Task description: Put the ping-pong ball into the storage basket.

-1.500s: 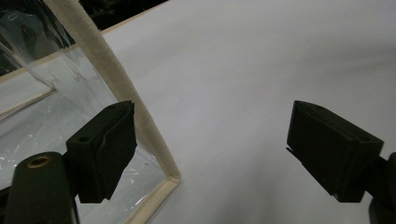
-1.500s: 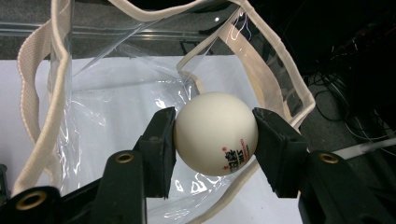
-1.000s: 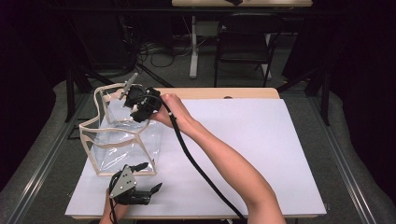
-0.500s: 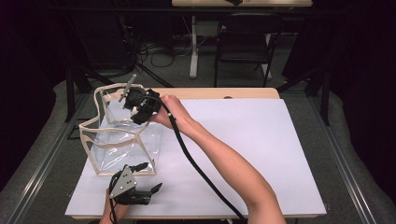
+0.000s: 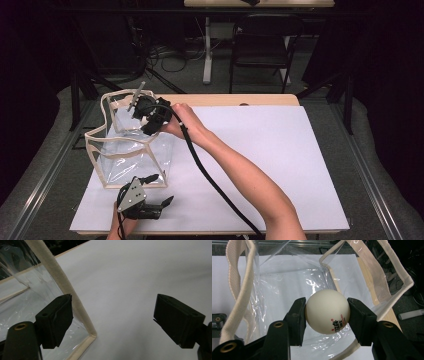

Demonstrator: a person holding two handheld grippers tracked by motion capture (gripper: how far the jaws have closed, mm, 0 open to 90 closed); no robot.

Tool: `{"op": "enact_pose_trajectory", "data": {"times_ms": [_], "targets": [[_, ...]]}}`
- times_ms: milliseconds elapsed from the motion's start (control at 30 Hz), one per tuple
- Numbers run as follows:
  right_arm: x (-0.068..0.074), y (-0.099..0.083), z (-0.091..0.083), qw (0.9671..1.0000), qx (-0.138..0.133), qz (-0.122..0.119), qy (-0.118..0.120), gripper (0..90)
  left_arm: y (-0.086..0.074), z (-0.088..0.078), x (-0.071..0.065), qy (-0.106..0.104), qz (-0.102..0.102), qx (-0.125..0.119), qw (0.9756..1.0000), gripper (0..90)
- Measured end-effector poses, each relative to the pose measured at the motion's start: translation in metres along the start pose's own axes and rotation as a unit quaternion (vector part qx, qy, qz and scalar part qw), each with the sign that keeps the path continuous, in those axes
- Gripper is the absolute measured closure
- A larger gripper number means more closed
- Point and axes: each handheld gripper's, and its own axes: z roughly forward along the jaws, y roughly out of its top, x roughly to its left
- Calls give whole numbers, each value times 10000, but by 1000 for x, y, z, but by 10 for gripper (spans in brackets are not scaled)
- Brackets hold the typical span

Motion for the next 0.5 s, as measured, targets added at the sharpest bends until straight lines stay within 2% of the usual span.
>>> {"op": "enact_pose_trajectory", "data": {"times_ms": [500], "targets": [[0,-2,1,10000,48,15,42,505,0,0,0,-4,-1,-2,10000,160]]}}
